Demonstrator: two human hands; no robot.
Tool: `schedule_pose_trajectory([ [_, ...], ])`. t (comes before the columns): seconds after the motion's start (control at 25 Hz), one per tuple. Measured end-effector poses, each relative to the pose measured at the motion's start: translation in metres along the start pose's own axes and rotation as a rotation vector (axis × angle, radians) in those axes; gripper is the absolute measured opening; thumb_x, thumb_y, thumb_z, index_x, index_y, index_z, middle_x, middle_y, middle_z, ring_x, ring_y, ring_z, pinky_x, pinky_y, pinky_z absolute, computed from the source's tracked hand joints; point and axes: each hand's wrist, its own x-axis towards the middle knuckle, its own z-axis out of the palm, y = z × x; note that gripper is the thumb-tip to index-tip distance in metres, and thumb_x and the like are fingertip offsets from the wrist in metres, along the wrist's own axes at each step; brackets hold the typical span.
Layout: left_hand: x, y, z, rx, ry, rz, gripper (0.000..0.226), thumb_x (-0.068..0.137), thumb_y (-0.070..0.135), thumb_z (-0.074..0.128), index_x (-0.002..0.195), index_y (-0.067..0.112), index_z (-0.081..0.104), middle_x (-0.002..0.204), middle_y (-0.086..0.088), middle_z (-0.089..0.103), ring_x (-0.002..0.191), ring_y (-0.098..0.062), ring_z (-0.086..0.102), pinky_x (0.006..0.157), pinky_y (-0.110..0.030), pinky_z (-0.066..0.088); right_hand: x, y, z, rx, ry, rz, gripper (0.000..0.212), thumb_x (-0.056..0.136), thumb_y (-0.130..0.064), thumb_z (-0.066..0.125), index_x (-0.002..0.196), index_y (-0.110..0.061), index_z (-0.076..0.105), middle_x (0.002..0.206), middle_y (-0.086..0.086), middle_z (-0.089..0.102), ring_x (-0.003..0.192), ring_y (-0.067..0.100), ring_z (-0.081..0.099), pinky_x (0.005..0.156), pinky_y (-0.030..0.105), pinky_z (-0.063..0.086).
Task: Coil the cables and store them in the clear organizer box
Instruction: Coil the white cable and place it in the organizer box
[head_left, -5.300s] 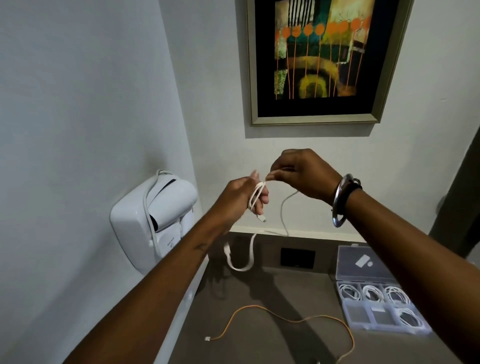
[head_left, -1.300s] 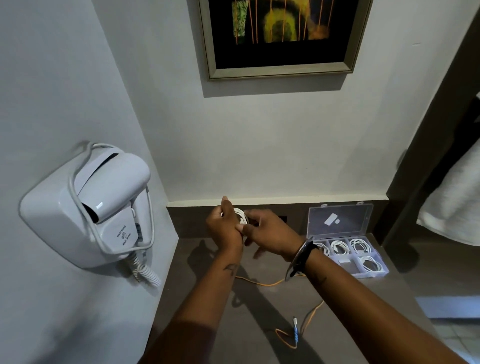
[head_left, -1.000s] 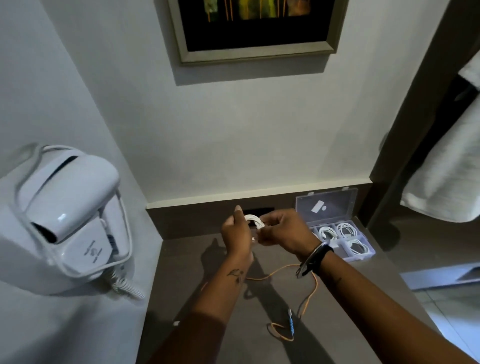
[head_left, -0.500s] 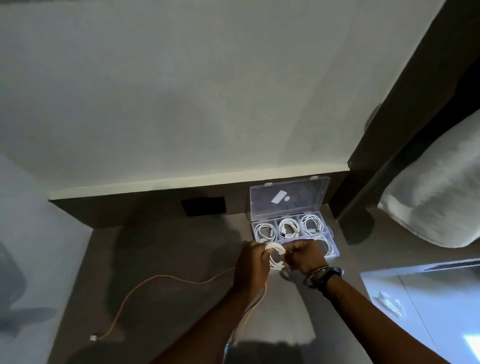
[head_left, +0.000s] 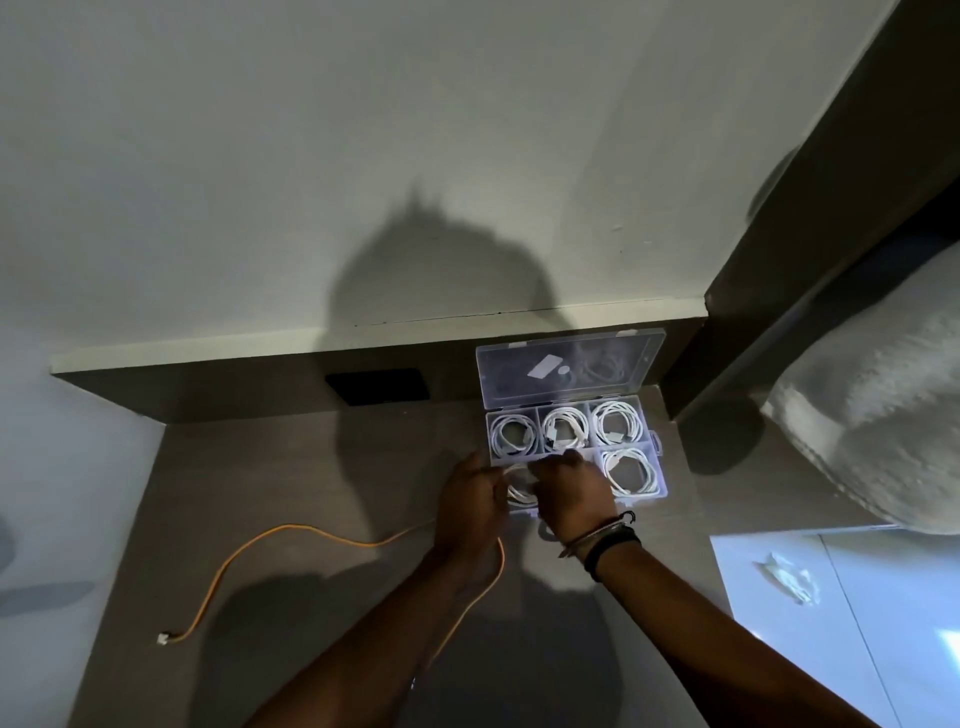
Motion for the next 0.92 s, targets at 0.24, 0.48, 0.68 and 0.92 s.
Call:
schedule_pose_trajectory([
  [0.24, 0.017, 0.005, 0.003, 0.410, -0.171, 0.038, 0.021, 0.088, 0.018, 0.052, 0.096, 0.012, 0.070, 0.113, -0.010, 0.065, 0.103, -0.029, 0.059, 0.087, -0.038, 0.047, 0.005, -0.002, 0.005, -0.264, -0.093, -0.092, 0.012, 0.056, -0.018, 0.082, 0.064, -0.019, 0.073, 0.084, 0.007, 0.063, 0.082, 0.035, 0.062, 0.049, 0.036, 0.050],
  [0.48, 0.013, -0.011, 0.009, 0.389, -0.186, 0.091, 0.027, 0.090, 0.014, 0.044, 0.104, 0.010, 0.067, 0.116, -0.010, 0.065, 0.107, -0.028, 0.060, 0.088, -0.037, 0.047, 0.016, 0.005, 0.000, -0.266, -0.310, -0.175, 0.020, 0.084, -0.013, 0.056, 0.099, -0.010, 0.069, 0.118, 0.015, 0.053, 0.113, 0.036, 0.049, 0.081, 0.044, 0.053],
  [0.68, 0.008, -0.019, 0.010, 0.254, -0.098, 0.078, 0.026, 0.093, 0.016, 0.047, 0.105, 0.010, 0.069, 0.110, -0.014, 0.068, 0.102, -0.033, 0.063, 0.084, -0.038, 0.051, 0.009, 0.003, 0.003, -0.045, -0.106, -0.039, 0.017, 0.082, -0.007, 0.057, 0.095, -0.005, 0.067, 0.105, 0.019, 0.068, 0.101, 0.036, 0.061, 0.078, 0.038, 0.052],
  [0.92, -0.001, -0.026, 0.014, 0.114, 0.004, 0.077, 0.015, 0.092, 0.019, 0.055, 0.094, 0.014, 0.069, 0.097, -0.010, 0.069, 0.087, -0.030, 0.065, 0.072, -0.037, 0.049, 0.002, -0.001, 0.004, -0.006, 0.062, 0.000, 0.006, 0.070, -0.008, 0.072, 0.068, -0.005, 0.068, 0.084, 0.017, 0.067, 0.076, 0.036, 0.065, 0.052, 0.032, 0.046],
])
